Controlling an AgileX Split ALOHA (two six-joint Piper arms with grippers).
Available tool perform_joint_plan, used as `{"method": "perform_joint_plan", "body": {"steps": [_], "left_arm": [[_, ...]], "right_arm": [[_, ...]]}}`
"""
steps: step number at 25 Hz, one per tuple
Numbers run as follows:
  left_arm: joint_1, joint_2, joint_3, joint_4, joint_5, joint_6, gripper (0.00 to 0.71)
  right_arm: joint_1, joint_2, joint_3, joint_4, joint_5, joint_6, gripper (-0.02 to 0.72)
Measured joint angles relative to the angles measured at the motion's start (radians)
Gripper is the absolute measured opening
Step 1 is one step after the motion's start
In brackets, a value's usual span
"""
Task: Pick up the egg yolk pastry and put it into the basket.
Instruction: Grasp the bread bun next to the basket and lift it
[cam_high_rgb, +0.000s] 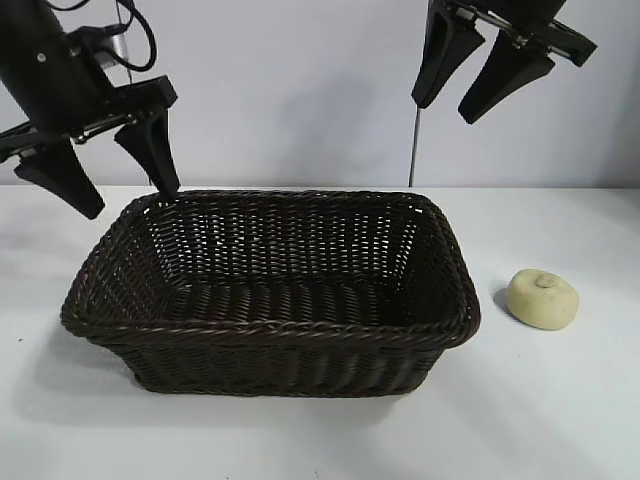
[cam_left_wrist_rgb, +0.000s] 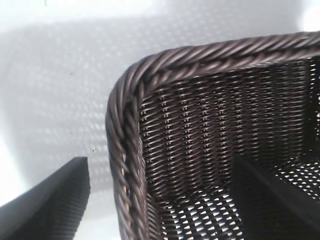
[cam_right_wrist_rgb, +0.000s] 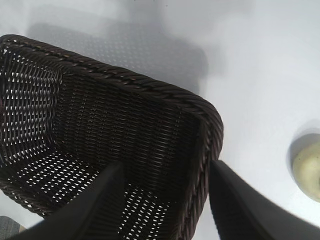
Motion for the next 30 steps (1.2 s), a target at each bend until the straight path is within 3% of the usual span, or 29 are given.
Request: {"method": "perform_joint_plan", "body": {"steps": [9,19,23,30], "left_arm": [[0.0,-0.123,0.0,-0.001,0.068,-0.001,0.567],[0.0,-0.194,0.0,-0.156,0.103,0.012,0.567],[-0.011,-0.211,0.013,-0.215,0.097,0.034,0.567],[-0.046,-0.235,0.15,-0.353,0.002,0.093,0.567]], "right_arm": [[0.0,0.0,0.0,0.006,0.0,0.0,0.381],[0.0,0.0,0.0,0.013,0.0,0.0,0.381],[0.0,0.0,0.0,0.014,0.0,0.0,0.381],[0.0,0.0,0.0,0.02,0.0,0.0,0.381]]}}
